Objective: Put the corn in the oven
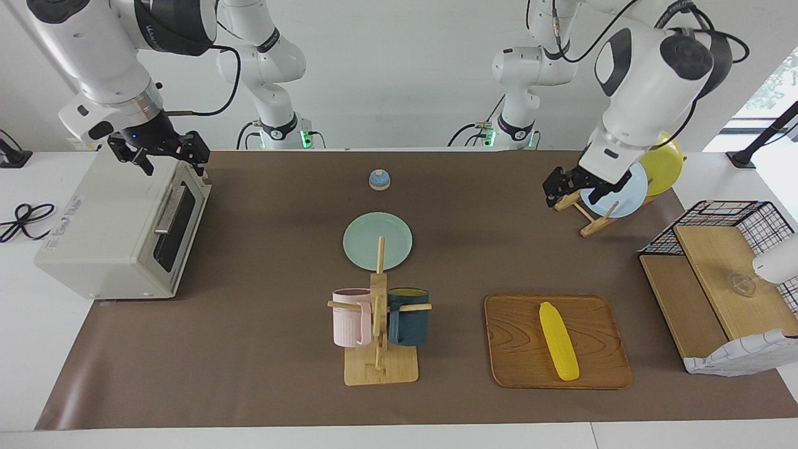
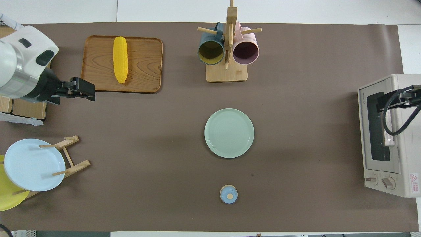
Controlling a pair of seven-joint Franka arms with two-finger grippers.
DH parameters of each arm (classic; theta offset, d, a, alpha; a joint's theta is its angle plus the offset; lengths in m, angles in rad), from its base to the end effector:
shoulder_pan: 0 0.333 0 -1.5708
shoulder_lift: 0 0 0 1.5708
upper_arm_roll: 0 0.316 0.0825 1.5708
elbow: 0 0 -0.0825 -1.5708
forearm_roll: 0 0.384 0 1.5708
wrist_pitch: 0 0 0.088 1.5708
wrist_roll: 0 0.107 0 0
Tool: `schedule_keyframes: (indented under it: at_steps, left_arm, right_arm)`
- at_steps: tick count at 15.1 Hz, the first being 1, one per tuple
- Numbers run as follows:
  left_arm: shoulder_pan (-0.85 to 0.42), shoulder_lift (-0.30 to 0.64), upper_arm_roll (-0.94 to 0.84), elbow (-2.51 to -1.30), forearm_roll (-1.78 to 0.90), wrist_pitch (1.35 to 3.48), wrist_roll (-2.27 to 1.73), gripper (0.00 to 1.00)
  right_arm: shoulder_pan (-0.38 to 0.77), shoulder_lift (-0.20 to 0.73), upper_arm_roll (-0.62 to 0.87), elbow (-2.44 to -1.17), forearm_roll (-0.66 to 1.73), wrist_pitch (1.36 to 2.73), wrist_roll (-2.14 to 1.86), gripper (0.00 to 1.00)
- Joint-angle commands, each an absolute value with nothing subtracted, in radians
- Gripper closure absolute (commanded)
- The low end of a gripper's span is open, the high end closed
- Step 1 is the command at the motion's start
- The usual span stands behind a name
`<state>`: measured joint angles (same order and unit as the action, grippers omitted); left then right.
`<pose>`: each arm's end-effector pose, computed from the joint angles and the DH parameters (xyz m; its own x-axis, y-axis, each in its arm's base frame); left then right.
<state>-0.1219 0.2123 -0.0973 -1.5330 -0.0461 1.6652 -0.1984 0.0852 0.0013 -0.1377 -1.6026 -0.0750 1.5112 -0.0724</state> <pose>0.6041 -0.1338 0.5262 0.9958 -0.0154 -0.0906 -0.0110 -0.9987 0.0489 0.5460 -0.0370 0.6043 0.9951 0.0155 -0.0976 0.0222 -0.9974 0.0682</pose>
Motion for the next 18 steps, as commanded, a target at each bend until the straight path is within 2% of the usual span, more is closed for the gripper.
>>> schedule_keyframes:
  at_steps: [1, 3, 6, 10, 11, 12, 13, 15, 18]
  left_arm:
    - [-0.129, 0.425, -0.089, -1.367, -0.048, 1.724, -0.151, 0.00]
    - [-0.135, 0.518, -0.086, -1.336, -0.041, 1.801, -0.109, 0.00]
    - [-0.141, 0.717, -0.086, -1.140, -0.003, 1.831, -0.087, 0.00]
    - [-0.141, 0.758, -0.086, -1.140, 0.029, 1.920, -0.075, 0.00]
    - [-0.141, 0.773, -0.086, -1.135, 0.041, 1.931, -0.069, 0.00]
    - [-0.141, 0.790, -0.084, -1.131, 0.049, 1.936, -0.049, 0.00]
    - [-0.141, 0.802, -0.083, -1.128, 0.051, 1.943, -0.034, 0.00]
    - [-0.143, 0.811, -0.081, -1.121, 0.052, 1.959, -0.034, 0.00]
    - [-0.146, 0.822, -0.080, -1.124, 0.055, 2.003, -0.032, 0.00]
  right_arm:
    - [0.065, -0.014, -0.133, -1.620, 0.001, 1.528, -0.091, 0.00]
    - [0.061, -0.014, -0.137, -1.623, 0.020, 1.529, -0.091, 0.00]
    - [0.066, -0.014, -0.137, -1.621, 0.020, 1.529, -0.092, 0.00]
    - [0.063, -0.026, -0.140, -1.661, 0.000, 1.603, -0.162, 0.00]
    - [0.048, -0.032, -0.143, -1.684, 0.002, 1.626, -0.199, 0.15]
    - [0.034, -0.052, -0.143, -1.722, 0.002, 1.637, -0.205, 0.69]
    - [0.028, -0.072, -0.143, -1.770, 0.000, 1.649, -0.204, 1.00]
    - [0.031, -0.107, -0.144, -1.856, 0.000, 1.741, -0.199, 1.00]
    - [0.025, -0.085, -0.143, -1.884, -0.053, 1.762, -0.154, 1.00]
